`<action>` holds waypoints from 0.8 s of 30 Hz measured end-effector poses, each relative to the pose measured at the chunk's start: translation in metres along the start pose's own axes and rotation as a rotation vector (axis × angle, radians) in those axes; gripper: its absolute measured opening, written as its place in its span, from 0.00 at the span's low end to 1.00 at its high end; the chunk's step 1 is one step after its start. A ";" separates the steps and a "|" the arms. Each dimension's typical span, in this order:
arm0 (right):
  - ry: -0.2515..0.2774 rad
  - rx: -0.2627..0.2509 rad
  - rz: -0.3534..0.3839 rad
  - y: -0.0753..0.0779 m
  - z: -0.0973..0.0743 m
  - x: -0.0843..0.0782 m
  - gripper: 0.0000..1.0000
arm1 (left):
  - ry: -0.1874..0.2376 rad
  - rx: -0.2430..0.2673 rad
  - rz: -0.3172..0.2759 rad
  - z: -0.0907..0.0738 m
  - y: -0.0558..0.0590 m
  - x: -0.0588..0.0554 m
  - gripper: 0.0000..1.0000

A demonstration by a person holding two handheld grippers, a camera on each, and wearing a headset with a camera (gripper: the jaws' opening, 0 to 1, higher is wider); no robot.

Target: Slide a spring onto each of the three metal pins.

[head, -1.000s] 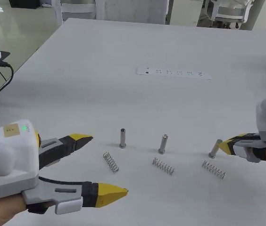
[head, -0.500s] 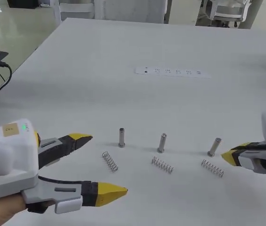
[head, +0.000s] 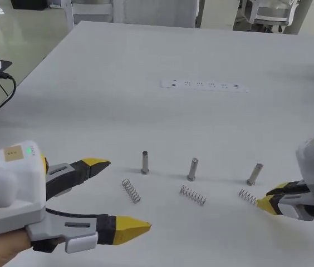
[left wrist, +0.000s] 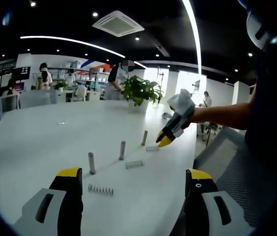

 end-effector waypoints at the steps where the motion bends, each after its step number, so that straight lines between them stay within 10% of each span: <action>1: -0.007 0.004 -0.005 0.000 0.001 -0.001 0.14 | -0.001 0.000 -0.001 0.000 0.000 0.000 0.83; 24: -0.095 0.044 -0.069 0.004 0.017 -0.004 0.12 | -0.008 -0.006 -0.003 0.001 0.000 -0.002 0.83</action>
Point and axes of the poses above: the centre of the closed fingertips' face, and the gripper's own axes: z roughly forward along the fingers, y roughly to its right, x roughly out of its top, the point moved 5 cm from there along -z, roughly backward along the fingers, and after that the axes turned 5 degrees about x, right-handed, at the moved point
